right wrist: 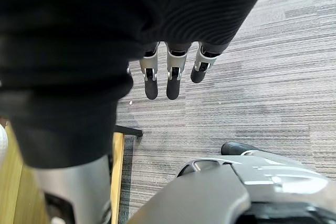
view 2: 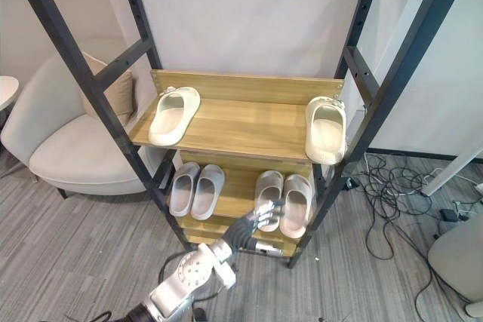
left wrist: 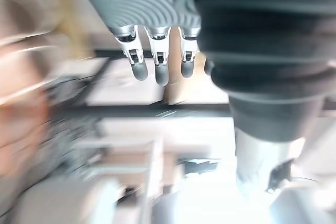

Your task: Organize the slippers on the shoe rack

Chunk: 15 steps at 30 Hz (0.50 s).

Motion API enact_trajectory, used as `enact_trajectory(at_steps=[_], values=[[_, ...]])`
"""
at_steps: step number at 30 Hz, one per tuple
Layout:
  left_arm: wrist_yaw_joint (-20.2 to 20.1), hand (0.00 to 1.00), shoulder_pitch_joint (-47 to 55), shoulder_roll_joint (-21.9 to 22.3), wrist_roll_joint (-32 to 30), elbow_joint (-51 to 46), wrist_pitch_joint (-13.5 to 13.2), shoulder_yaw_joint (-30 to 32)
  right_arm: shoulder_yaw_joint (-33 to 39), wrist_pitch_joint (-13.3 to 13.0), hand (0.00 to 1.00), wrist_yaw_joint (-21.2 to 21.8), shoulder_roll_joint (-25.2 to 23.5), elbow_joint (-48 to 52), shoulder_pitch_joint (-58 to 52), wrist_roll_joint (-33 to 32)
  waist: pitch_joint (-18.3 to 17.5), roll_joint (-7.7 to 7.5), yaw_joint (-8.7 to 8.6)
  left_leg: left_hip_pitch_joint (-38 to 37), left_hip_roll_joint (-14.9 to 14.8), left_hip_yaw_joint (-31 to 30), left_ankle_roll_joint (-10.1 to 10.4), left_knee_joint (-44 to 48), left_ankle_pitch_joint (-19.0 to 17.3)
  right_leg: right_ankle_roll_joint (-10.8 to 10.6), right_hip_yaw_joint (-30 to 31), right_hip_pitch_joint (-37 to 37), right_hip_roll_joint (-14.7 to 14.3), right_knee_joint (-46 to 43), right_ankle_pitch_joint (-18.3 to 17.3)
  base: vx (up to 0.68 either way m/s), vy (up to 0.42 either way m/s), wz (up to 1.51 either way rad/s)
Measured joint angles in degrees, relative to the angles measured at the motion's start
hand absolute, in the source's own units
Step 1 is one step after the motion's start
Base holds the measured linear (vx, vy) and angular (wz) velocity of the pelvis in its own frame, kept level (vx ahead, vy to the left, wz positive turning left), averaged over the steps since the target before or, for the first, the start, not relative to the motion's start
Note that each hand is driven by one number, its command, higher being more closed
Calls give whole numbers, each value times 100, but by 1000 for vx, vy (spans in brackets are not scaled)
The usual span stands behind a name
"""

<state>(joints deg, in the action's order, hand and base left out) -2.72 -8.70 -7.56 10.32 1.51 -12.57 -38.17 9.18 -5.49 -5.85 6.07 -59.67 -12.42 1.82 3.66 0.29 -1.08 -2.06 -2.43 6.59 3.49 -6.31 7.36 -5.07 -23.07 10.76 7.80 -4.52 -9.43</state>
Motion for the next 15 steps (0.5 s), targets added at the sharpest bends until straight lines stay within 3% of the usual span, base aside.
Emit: enact_trajectory(at_steps=[8, 15], values=[[784, 0, -1338, -216, -135, 129, -105, 1240, -153, 15, 0, 17, 18, 4, 134, 40, -4, -61, -85, -3, -29, 37, 32, -2, -23, 38, 34, 25, -45, 103, 31, 3, -9, -3], [1396, 0, -2601, -896, -415, 1468, -57, 2394, -108, 60, 0, 57, -29, 31, 346, 44, 23, -127, -246, 126, -119, 305, 95, 0, -104, 90, 321, -201, -125, 289, 137, 8, -3, -21]])
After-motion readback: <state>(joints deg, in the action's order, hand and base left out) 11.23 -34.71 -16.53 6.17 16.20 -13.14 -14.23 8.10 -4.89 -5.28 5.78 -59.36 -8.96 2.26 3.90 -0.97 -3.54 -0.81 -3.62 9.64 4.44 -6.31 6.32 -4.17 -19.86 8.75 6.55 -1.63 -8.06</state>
